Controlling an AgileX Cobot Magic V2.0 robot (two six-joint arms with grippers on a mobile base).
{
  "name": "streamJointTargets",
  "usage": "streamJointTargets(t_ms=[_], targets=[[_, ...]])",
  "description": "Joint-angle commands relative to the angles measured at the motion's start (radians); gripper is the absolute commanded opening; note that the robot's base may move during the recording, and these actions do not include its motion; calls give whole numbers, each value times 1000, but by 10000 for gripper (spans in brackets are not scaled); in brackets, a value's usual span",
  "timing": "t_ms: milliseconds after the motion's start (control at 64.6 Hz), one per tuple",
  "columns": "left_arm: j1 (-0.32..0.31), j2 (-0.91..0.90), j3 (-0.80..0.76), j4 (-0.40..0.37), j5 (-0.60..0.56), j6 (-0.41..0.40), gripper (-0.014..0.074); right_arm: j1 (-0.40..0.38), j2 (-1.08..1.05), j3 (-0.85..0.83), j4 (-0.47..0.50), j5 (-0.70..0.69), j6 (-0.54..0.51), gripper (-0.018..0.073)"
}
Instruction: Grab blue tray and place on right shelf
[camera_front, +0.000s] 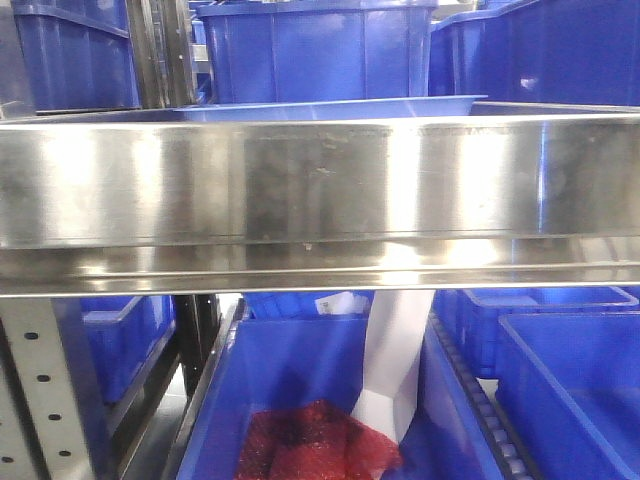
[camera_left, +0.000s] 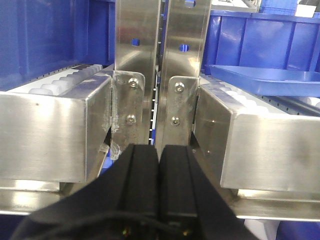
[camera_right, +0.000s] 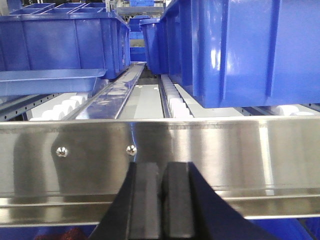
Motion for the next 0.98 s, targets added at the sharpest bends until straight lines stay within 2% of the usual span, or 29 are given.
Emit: streamJointTargets(t_ms=[0, 960], targets=[[2, -14, 30, -8, -90, 0, -48, -3, -19, -23, 4, -82, -13, 55], [2, -14, 30, -8, -90, 0, -48, -3, -19, -23, 4, -82, -13, 55]])
